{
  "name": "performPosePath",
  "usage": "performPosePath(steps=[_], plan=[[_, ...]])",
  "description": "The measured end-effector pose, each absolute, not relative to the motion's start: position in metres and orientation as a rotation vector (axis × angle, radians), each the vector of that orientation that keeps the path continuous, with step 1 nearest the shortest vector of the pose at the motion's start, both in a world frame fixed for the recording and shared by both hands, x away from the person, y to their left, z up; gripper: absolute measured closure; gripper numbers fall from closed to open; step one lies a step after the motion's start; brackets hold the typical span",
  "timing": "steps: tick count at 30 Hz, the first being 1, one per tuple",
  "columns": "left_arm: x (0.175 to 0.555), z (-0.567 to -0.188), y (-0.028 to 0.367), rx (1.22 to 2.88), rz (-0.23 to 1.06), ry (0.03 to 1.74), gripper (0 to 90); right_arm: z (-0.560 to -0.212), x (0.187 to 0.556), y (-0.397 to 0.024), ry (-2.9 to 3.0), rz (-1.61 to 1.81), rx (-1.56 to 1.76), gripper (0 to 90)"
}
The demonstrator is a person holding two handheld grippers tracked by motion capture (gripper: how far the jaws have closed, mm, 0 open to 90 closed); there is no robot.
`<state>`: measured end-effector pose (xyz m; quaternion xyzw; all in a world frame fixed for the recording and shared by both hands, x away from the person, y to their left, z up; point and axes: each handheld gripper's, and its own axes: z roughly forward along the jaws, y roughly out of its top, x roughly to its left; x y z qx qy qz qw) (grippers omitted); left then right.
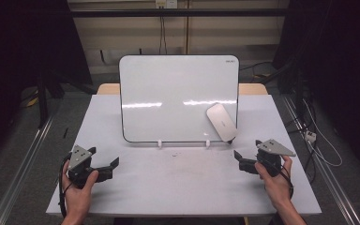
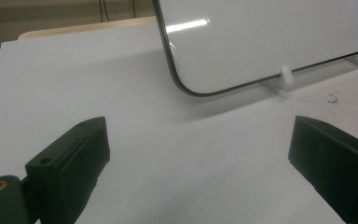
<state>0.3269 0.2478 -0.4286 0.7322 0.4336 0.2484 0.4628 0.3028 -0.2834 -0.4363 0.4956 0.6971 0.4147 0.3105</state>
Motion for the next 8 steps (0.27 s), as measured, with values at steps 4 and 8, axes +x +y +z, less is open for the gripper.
performPosePath(steps=[4, 8], plan=[[0.328, -0.428, 0.246, 1.804, 0.603, 1.059, 5.2, -0.442, 0.295, -0.289, 1.808, 1.117, 1.338, 10.5], [0.329, -0.428, 0.247, 1.797, 0.601, 1.063, 5.2, -0.443, 0.291, -0.291, 1.796, 1.120, 1.346, 10.3]])
